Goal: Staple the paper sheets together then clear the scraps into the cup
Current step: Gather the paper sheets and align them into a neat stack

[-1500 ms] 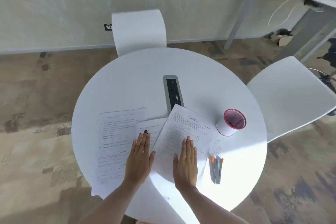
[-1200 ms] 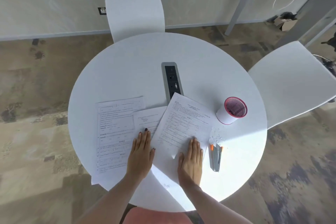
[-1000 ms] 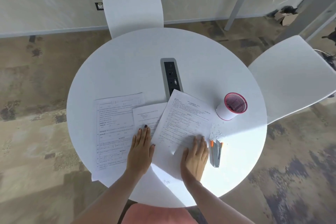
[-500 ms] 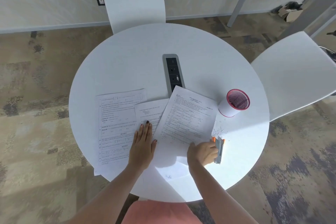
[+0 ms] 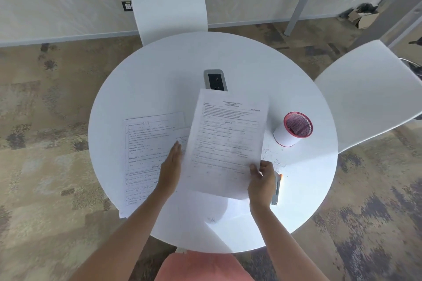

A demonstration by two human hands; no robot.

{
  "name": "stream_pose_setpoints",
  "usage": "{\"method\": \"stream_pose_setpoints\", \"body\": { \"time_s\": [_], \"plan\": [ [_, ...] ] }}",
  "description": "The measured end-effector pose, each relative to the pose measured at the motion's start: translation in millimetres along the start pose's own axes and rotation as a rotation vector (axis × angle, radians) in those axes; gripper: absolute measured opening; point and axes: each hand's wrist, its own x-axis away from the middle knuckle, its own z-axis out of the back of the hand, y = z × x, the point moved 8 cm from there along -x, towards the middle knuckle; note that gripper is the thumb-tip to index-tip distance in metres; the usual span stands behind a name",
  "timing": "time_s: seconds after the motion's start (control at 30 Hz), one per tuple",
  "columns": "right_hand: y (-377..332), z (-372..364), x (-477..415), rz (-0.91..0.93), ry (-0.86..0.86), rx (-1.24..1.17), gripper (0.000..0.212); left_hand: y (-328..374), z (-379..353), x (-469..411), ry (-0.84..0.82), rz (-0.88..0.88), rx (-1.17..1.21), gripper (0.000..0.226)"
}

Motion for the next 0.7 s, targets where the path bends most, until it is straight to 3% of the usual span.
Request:
{"method": "stream_pose_setpoints", "body": {
  "time_s": [0.17,0.23,0.4,0.5,0.6,0.7],
  "plan": [
    [0,-15,9,0.011,-0.152,0.035,0.003,-1,16,0,-0.022,0.212,0.420,0.028],
    [2,-19,15,0.014,-0.180,0.068,0.003,-2,23,4,-0.032,0.154,0.358,0.022],
    [2,-33,26,0.066,-0.250,0.213,0.013,-14,41,15,0.034,0.041,0.169,0.035],
    [13,-30,26,0.057,-0.188,0.292,0.024,-23,51,21,0.092,0.043,0.188,0.037],
    [23,-25,27,0.115,-0.099,0.467,0.021,-33,62,25,0.148,0.065,0.197,0.036],
    [33,-29,32,0.138,-0.148,0.749,0.055,-39,69,28,0.173,0.067,0.195,0.034]
  ]
}}
